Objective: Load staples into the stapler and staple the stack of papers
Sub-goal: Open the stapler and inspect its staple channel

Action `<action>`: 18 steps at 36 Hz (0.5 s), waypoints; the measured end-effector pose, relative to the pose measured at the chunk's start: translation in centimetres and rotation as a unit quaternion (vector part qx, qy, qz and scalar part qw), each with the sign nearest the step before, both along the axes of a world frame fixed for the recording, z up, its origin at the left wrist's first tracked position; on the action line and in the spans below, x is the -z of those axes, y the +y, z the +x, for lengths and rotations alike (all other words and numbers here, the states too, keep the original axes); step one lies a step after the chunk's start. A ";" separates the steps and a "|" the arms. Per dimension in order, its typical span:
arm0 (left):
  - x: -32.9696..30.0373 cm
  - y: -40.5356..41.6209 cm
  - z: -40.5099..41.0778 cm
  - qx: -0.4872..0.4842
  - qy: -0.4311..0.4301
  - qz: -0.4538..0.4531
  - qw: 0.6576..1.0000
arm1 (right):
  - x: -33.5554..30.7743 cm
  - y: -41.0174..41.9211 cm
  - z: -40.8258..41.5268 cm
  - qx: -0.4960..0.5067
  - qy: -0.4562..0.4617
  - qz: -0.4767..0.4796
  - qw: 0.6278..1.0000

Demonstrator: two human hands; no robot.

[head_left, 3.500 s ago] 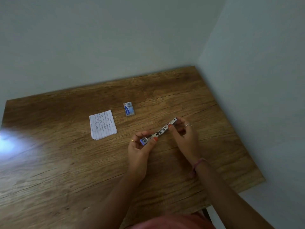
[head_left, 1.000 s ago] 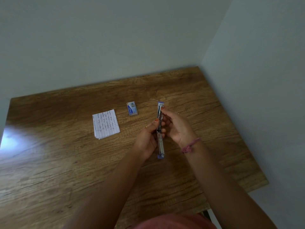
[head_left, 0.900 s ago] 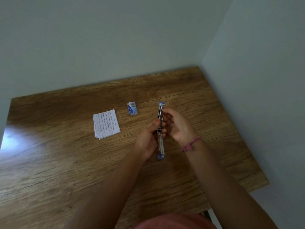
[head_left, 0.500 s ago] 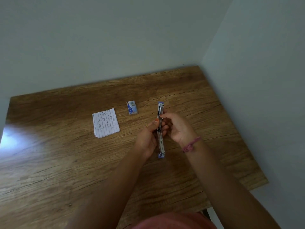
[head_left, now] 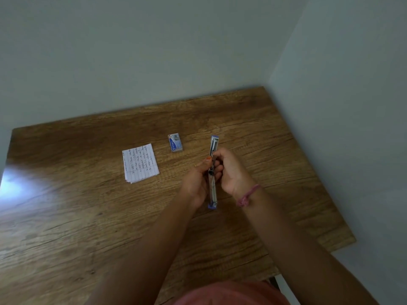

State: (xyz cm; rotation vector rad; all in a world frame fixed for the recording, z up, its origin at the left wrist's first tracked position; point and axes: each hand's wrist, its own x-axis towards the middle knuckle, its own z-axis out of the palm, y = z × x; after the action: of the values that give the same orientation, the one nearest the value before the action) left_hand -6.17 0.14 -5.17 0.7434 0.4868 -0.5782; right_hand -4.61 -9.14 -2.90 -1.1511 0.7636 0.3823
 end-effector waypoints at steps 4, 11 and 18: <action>-0.3 -0.1 0.0 -0.002 0.001 0.001 1.000 | 0.0 0.3 -0.4 0.008 -0.020 0.006 1.000; -0.6 -0.3 0.1 -0.010 0.020 0.001 1.000 | 0.0 0.3 -0.6 0.017 -0.031 0.007 0.999; -0.7 -0.1 0.1 -0.013 0.025 0.004 1.000 | 0.0 0.6 -1.8 0.004 -0.099 0.013 0.995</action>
State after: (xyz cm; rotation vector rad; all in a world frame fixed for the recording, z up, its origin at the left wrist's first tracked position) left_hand -6.05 0.02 -4.51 0.7317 0.5441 -0.5712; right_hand -6.43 -8.52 -2.95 -1.1419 0.5892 0.2659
